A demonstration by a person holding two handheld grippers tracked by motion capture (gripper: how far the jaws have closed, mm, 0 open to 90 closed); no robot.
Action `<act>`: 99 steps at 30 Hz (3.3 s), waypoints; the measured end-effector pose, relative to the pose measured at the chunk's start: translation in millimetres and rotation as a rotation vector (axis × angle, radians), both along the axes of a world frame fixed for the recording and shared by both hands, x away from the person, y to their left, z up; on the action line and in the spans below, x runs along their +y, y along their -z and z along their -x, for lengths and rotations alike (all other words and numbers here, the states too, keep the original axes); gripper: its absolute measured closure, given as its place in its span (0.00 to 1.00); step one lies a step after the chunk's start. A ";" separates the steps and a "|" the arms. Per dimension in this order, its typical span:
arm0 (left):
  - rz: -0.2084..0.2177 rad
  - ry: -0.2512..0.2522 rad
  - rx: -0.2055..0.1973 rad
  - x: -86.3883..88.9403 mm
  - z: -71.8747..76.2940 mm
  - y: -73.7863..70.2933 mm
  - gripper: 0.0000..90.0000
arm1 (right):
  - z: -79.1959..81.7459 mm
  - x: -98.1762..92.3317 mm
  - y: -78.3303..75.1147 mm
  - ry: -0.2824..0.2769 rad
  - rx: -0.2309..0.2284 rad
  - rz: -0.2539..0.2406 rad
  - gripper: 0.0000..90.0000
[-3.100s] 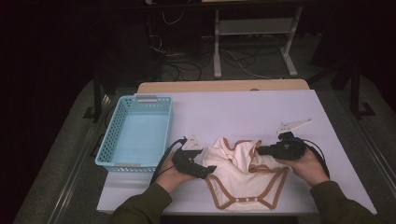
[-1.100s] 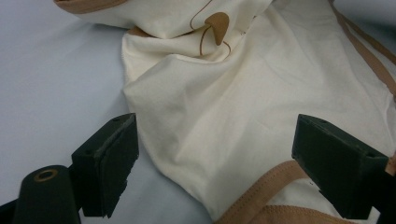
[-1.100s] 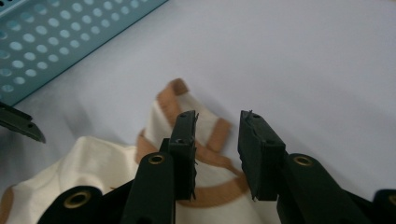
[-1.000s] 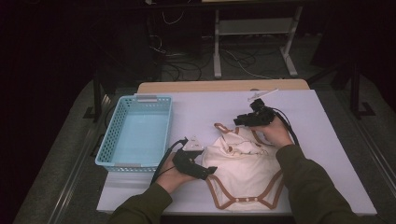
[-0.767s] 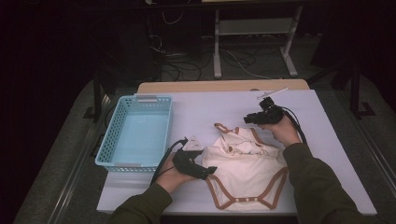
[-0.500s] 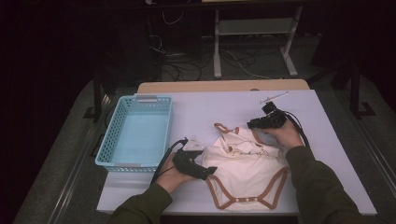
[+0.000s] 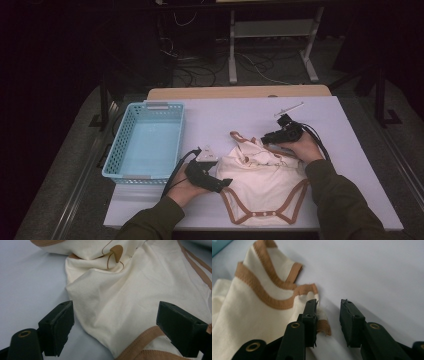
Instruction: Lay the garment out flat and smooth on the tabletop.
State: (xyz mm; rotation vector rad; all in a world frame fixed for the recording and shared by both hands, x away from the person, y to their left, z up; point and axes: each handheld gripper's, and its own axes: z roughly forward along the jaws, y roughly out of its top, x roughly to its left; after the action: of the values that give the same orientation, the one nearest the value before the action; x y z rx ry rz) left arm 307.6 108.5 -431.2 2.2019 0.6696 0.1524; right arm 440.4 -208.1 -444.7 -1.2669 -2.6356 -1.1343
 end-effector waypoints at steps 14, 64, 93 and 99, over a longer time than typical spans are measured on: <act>0.007 -0.006 -0.002 -1.3 1.1 0.1 0.16 | 11.4 6.8 -1.3 -0.029 -0.040 0.088 0.88; 0.041 -0.018 0.016 1.9 -0.4 -0.7 0.16 | -95.1 -21.8 -42.6 0.263 -0.213 0.126 0.96; 0.041 -0.027 0.009 1.9 -0.9 -1.6 0.16 | -62.2 -34.9 -38.8 0.279 -0.167 0.080 0.35; 0.037 -0.025 0.008 2.4 -1.7 -1.7 0.16 | -43.9 -41.6 -42.1 0.288 -0.179 0.072 0.25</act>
State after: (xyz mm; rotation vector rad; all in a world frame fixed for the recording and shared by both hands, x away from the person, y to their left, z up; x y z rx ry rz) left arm 309.3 110.9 -429.5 2.1611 0.6992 0.1424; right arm 484.3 -249.7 -402.6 -1.6788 -2.7037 -1.2521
